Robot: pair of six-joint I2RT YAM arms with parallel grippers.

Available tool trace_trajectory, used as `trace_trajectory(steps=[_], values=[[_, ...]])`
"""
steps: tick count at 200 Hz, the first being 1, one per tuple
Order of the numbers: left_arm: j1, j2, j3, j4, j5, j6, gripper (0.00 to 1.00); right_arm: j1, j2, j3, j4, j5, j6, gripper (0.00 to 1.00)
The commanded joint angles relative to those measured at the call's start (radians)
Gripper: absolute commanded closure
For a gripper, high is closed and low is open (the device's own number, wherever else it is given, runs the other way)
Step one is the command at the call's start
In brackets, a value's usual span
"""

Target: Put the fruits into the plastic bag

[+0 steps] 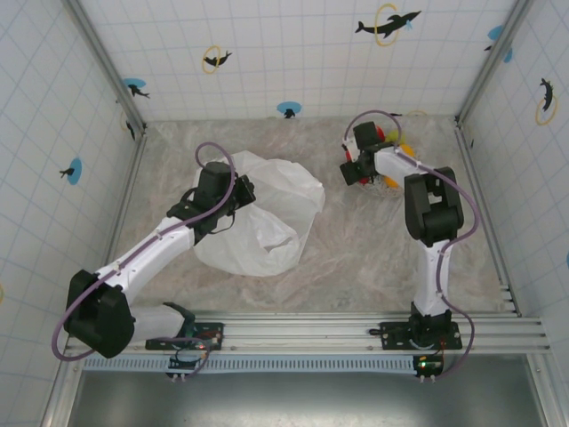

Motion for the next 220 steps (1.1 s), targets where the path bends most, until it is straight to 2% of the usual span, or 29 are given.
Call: trace_trajectory(steps=[1, 74, 144, 180, 220], values=[[-0.002, -0.002, -0.010, -0.012, 0.006, 0.024, 1.00, -0.002, 0.033, 0.060, -0.040, -0.012, -0.011, 0.24], [-0.001, -0.010, -0.018, -0.014, 0.001, 0.027, 1.00, -0.004, 0.009, 0.075, -0.056, -0.020, -0.010, 0.38], [-0.002, -0.011, -0.017, -0.017, 0.003, 0.027, 1.00, -0.038, -0.110, 0.011, -0.053, -0.085, 0.019, 0.49], [-0.002, -0.011, -0.008, -0.017, 0.019, 0.024, 1.00, -0.038, -0.276, -0.127, -0.023, -0.121, 0.055, 0.50], [-0.001, -0.025, -0.003, -0.029, 0.051, 0.021, 1.00, 0.029, -0.636, -0.447, 0.123, -0.289, 0.123, 0.51]])
